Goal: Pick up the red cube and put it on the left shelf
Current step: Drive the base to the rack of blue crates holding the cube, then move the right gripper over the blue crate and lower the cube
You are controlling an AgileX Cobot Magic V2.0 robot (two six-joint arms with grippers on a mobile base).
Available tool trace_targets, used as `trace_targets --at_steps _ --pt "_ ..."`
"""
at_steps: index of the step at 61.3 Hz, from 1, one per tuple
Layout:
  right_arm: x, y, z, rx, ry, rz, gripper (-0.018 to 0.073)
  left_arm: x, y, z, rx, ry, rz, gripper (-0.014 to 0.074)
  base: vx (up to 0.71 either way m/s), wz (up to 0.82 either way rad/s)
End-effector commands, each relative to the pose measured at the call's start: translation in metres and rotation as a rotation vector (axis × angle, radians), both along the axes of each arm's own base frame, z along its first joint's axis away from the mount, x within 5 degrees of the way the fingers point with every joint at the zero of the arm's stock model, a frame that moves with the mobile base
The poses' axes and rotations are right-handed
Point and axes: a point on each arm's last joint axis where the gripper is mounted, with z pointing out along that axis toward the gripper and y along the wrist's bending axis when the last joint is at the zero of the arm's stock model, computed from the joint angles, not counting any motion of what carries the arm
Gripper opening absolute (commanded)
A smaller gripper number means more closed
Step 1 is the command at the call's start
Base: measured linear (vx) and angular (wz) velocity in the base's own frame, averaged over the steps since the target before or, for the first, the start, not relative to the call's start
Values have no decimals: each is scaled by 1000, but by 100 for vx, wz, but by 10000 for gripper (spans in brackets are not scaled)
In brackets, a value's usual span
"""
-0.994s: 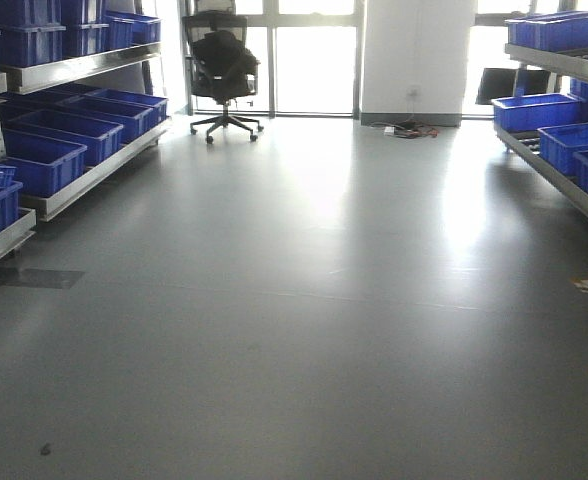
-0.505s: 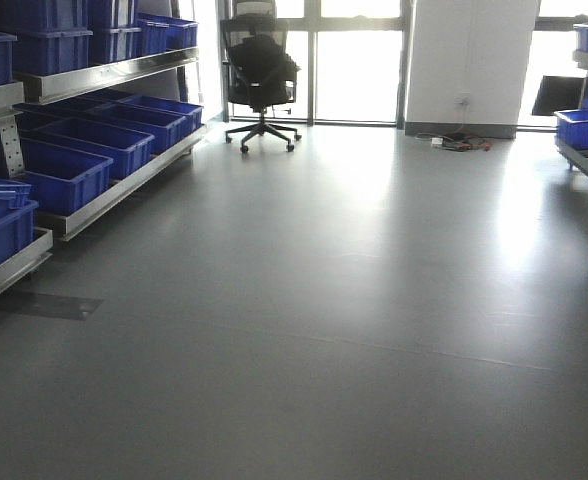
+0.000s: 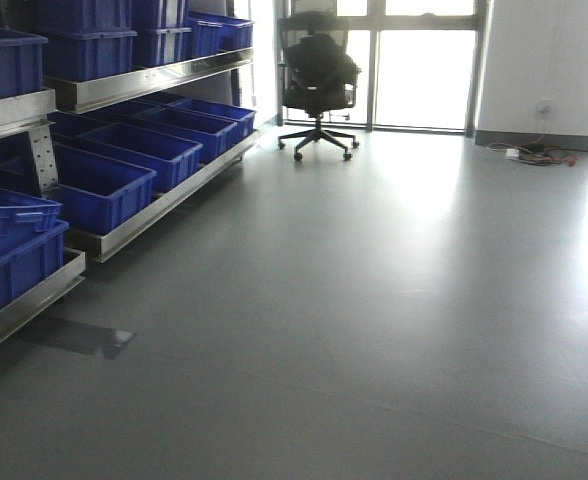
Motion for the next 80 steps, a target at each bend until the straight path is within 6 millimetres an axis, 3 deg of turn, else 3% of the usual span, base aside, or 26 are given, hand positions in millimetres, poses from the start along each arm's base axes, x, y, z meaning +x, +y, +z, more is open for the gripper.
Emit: trace_targets --at_steps 1,80 --pt "1 -1 17 10 -110 -9 67 1 0 0 -5 -62 -4 106 54 33" --pt "1 -1 17 10 -110 -9 67 1 0 0 -5 -62 -4 106 49 50"
